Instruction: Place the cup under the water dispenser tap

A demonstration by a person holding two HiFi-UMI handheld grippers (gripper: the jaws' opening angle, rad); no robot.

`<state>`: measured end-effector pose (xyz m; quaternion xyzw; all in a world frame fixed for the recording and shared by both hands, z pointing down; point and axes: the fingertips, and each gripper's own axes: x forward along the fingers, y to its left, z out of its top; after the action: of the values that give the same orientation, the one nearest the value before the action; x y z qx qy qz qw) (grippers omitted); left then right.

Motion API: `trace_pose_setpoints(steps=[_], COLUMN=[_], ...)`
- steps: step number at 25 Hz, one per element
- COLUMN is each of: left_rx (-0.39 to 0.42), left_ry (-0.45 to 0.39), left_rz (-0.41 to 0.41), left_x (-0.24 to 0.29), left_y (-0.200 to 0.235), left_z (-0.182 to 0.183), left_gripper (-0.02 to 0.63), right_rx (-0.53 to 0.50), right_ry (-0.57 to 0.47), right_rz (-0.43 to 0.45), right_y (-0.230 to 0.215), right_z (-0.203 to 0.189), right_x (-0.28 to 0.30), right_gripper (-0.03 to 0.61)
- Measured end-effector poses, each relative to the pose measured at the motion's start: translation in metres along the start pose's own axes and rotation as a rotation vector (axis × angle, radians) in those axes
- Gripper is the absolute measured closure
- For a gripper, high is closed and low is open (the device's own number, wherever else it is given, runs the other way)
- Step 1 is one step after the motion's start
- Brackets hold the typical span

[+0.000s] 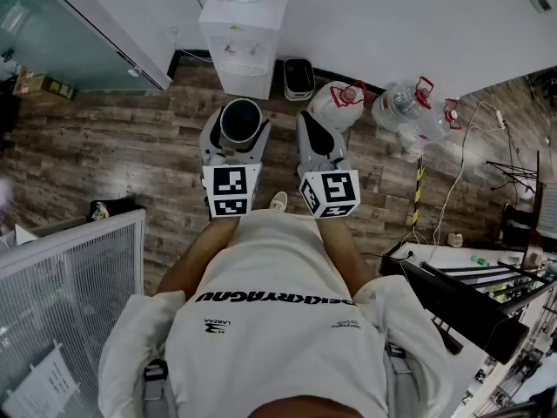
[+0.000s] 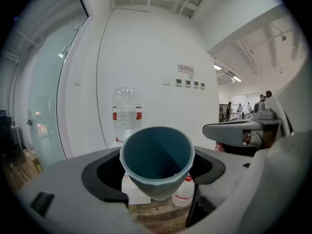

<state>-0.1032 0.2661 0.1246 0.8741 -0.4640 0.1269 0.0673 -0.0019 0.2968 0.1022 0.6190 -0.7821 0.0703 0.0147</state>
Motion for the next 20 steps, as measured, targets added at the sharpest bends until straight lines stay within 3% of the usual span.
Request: trace_pose_setpoints(steps=[11, 20], left_rx=[0.005, -0.08], left_ry=[-0.004, 0.062], left_rz=[0.023, 0.068], left_x=[0.008, 0.026], left_y=[-0.024, -0.015], left_z=[-0.002, -0.036], left_gripper=[0.245, 0.245], right_rx=[0.029, 0.004], right_ry=[-0.004, 0.044], right_rz=[0.005, 0.038], right_y=[-0.033, -0.052], right_z=[-0.004, -0.032], right_x=[-0.012, 0.01], right_gripper=[0.578, 0.578])
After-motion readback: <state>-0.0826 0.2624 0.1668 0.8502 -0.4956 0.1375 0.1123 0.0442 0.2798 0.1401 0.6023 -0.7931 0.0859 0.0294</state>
